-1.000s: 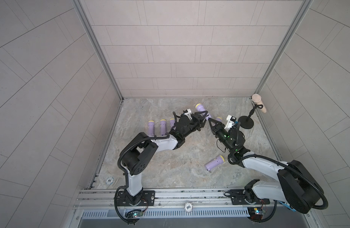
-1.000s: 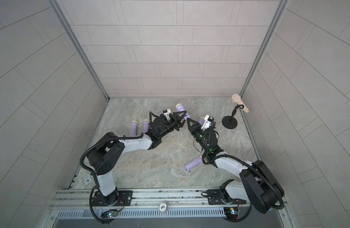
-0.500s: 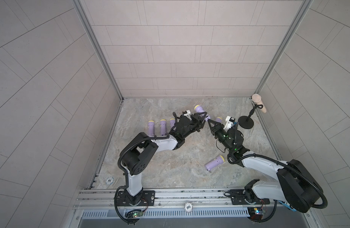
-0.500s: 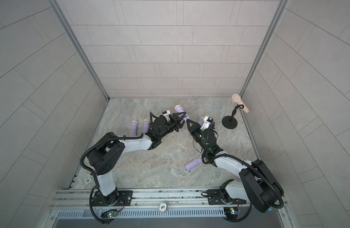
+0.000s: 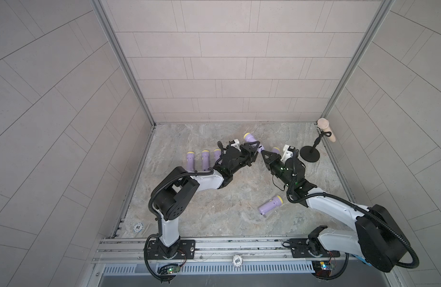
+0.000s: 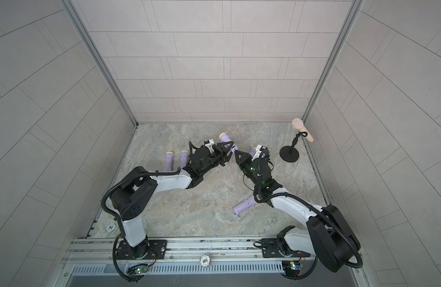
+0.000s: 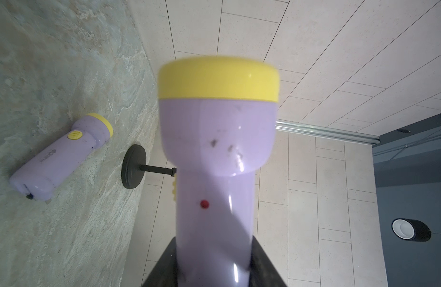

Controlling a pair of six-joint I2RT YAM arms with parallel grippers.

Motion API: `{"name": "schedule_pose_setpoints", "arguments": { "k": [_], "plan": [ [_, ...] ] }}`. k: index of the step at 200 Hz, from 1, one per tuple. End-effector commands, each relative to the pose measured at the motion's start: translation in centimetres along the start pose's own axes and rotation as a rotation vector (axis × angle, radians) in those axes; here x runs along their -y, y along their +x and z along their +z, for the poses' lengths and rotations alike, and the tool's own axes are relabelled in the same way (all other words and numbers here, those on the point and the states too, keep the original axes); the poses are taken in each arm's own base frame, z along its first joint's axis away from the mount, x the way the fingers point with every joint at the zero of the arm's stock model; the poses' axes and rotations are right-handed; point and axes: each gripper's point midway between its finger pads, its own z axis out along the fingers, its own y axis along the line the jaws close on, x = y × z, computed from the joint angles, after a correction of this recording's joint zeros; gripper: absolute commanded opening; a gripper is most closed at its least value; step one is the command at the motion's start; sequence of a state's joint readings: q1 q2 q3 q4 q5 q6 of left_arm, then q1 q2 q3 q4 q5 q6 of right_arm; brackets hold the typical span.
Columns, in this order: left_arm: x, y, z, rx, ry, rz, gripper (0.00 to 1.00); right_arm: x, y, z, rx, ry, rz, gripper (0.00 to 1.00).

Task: Close the plug at the bottom of the flashlight
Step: Close the plug of the flashlight.

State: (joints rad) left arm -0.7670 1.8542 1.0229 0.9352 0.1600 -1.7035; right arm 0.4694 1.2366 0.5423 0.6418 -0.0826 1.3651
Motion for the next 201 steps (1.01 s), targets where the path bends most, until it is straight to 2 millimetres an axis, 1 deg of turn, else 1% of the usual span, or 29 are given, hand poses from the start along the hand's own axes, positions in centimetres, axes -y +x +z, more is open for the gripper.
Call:
{"name": "schedule_pose_setpoints", "arguments": {
  "k": [1,31,74,88,111,134,152,197,201],
  "plan": [
    [9.0,8.5,-2.7,-0.312,0.259,0.026,0.0,5.3,-0.2,-0.1,0.022,0.2,-0.006,0.23],
    [9.3,7.9,-2.8,-0.3,0.257,0.035,0.0,5.1,-0.5,-0.7,0.03,0.209,-0.017,0.27],
    [8.6,7.3,-2.7,-0.287,0.225,0.037,0.0,4.7,-0.7,-1.8,0.021,0.228,-0.052,0.34],
    [8.1,7.0,-2.7,-0.28,0.21,0.033,0.0,4.5,-0.9,-2.3,0.023,0.236,-0.065,0.35],
    [7.7,6.5,-2.6,-0.269,0.19,0.036,0.0,3.7,-1.4,-3.4,0.034,0.234,-0.089,0.4],
    [7.5,5.7,-2.5,-0.254,0.175,0.043,0.0,2.3,-2.0,-4.7,0.041,0.225,-0.13,0.43],
    [6.8,5.0,-2.4,-0.238,0.143,0.053,0.0,1.5,-2.4,-5.8,0.038,0.241,-0.173,0.47],
    [4.9,4.1,-2.2,-0.22,0.046,0.102,0.0,0.8,-2.7,-8.0,0.039,0.249,-0.225,0.6],
    [4.8,4.0,-2.2,-0.219,0.036,0.111,0.0,-0.4,-3.1,-8.1,0.048,0.227,-0.23,0.62]
  ]
}}
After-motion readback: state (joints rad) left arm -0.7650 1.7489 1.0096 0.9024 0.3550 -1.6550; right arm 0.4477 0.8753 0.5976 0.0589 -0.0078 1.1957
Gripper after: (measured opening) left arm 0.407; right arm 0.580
